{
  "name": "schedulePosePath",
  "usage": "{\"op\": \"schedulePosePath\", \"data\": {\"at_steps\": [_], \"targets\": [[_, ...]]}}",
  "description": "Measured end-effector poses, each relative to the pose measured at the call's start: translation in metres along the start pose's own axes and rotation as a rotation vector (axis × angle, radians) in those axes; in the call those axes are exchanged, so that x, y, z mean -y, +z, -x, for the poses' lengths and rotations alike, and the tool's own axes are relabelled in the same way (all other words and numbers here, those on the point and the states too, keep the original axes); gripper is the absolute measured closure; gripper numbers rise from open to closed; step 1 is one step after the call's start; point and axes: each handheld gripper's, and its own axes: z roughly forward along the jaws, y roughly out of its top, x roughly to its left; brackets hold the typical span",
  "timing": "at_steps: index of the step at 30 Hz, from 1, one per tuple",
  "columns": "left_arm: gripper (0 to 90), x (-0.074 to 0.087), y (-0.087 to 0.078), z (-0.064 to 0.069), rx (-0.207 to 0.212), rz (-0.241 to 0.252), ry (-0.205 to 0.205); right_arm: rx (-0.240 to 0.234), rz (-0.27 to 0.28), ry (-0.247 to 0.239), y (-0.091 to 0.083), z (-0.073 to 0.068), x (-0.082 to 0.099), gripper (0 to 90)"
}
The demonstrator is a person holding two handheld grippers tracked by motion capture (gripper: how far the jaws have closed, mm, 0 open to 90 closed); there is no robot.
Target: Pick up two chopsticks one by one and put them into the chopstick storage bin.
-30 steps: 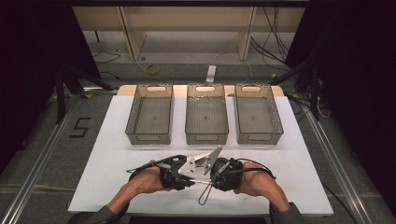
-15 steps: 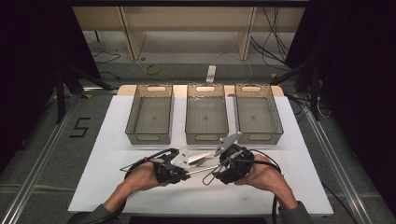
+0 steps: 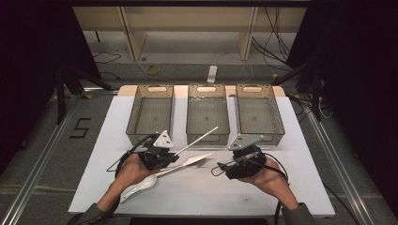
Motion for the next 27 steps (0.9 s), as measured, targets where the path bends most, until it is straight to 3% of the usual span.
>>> {"op": "schedulePosePath", "data": {"at_steps": [5, 14, 19, 21, 27], "targets": [[85.4, 0.001, -0.006, -0.01, -0.043, 0.026, -0.055, 0.014, 0.075, 0.061, 0.001, 0.005, 0.015, 30.0], [85.4, 0.007, -0.013, -0.042, -0.107, 0.061, -0.183, -0.006, 0.123, 0.094, -0.003, 0.006, 0.047, 27.4], [85.4, 0.005, -0.018, -0.056, -0.136, 0.076, -0.222, -0.005, 0.154, 0.117, -0.005, 0.007, 0.054, 27.2], [85.4, 0.003, -0.021, -0.071, -0.151, 0.093, -0.271, -0.002, 0.171, 0.12, -0.005, 0.005, 0.056, 27.2], [85.4, 0.0, -0.025, -0.097, -0.203, 0.114, -0.327, -0.015, 0.195, 0.138, -0.004, 0.002, 0.061, 25.3]]}}
